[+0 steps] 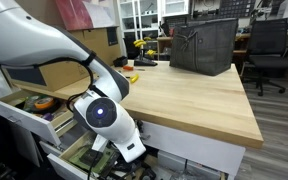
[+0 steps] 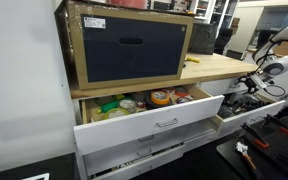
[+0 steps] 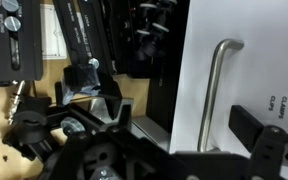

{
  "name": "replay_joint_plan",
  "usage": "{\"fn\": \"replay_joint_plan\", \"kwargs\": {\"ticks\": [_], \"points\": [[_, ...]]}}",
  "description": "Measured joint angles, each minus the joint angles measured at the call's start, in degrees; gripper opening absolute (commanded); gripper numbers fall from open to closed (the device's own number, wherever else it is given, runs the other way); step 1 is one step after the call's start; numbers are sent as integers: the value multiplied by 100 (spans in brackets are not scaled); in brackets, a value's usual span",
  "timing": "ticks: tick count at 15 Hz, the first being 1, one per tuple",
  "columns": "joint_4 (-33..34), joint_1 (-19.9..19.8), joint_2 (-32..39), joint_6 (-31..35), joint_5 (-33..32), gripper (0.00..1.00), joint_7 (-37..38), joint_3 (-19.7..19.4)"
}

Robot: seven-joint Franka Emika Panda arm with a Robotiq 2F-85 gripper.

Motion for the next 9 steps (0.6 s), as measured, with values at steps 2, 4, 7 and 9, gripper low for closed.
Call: {"fn": "replay_joint_plan", "kwargs": {"ticks": [2,4,7,9], "points": [[15,116,64,0,0,100,0,-83],[42,192,131,0,1,100,0,-134],[66,265,246,0,1,100,-1,-166],[94,286,304,0,9,100,-2,-167]]}}
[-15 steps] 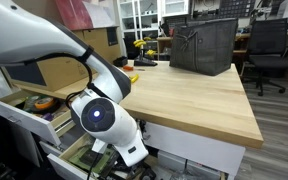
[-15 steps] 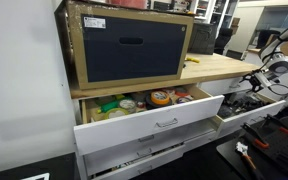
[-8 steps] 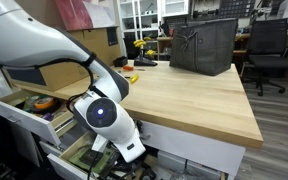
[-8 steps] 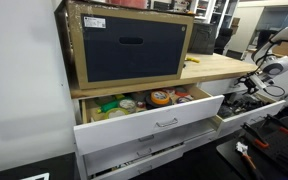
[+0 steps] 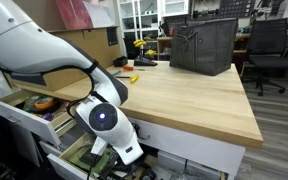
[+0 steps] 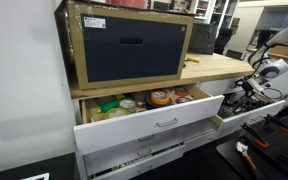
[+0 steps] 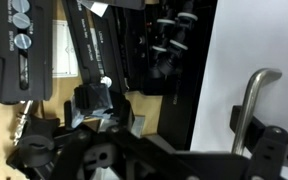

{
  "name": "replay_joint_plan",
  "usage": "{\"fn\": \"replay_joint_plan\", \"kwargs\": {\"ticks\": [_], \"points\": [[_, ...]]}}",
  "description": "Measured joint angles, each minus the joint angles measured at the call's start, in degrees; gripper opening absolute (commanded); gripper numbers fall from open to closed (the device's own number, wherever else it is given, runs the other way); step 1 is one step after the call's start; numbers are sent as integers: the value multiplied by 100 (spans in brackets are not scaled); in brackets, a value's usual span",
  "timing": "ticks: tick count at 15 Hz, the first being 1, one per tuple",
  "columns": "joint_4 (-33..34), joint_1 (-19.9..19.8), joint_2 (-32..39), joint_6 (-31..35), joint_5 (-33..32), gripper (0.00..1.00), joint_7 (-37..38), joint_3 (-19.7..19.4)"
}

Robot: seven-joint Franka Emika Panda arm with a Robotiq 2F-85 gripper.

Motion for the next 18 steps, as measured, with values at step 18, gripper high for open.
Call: {"fn": "replay_joint_plan", "kwargs": {"ticks": [18], "points": [[-134,548,-77,-95,43,100,700,-495]]}}
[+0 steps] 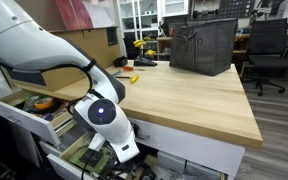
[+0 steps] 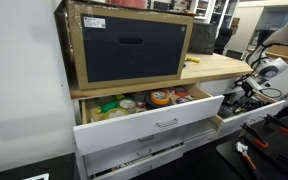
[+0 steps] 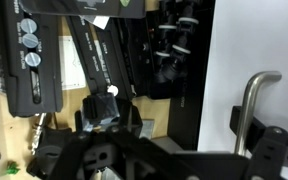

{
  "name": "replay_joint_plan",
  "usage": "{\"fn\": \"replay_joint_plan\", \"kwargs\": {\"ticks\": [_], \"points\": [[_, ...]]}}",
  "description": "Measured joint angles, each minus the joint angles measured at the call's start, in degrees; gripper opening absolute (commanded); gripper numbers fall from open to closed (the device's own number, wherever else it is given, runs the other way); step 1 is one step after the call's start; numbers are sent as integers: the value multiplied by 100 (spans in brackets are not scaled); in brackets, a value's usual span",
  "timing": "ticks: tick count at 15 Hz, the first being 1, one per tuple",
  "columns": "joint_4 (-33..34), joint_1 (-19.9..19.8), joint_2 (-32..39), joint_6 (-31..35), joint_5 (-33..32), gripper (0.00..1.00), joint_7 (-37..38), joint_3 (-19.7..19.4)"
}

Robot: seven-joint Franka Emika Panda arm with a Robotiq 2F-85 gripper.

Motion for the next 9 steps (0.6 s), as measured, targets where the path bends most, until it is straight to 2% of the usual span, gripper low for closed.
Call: {"fn": "replay_joint_plan", "kwargs": {"ticks": [6,9], "points": [[-410,196,-261,147,514,100,-475,6],[-607,174,-368,285,625,100,-718,19]]}}
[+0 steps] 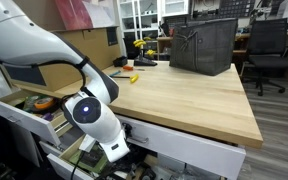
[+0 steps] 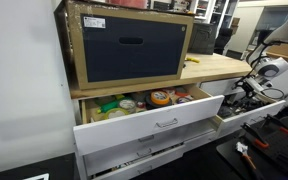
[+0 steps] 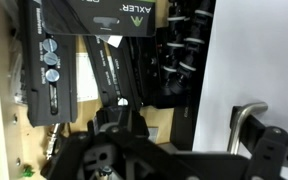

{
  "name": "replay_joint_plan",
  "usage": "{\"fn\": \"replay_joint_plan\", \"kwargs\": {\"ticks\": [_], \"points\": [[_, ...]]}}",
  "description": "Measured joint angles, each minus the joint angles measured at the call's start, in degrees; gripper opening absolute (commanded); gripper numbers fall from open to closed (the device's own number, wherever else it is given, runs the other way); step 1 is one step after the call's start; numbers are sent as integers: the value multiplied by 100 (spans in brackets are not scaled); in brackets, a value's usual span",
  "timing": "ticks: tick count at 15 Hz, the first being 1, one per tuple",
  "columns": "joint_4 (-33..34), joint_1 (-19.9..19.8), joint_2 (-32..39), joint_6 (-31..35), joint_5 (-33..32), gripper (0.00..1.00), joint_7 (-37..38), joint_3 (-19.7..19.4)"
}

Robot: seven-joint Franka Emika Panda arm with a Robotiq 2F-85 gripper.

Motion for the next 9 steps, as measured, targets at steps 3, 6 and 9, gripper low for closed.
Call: {"fn": "replay_joint_plan", "kwargs": {"ticks": [3,6,9], "points": [[-150,-19,-81,38,-2,100,-5,-14],[-255,-18,-141,42,-45,100,-5,-46],[-535,-26,-291,47,-126,100,-13,-146]]}}
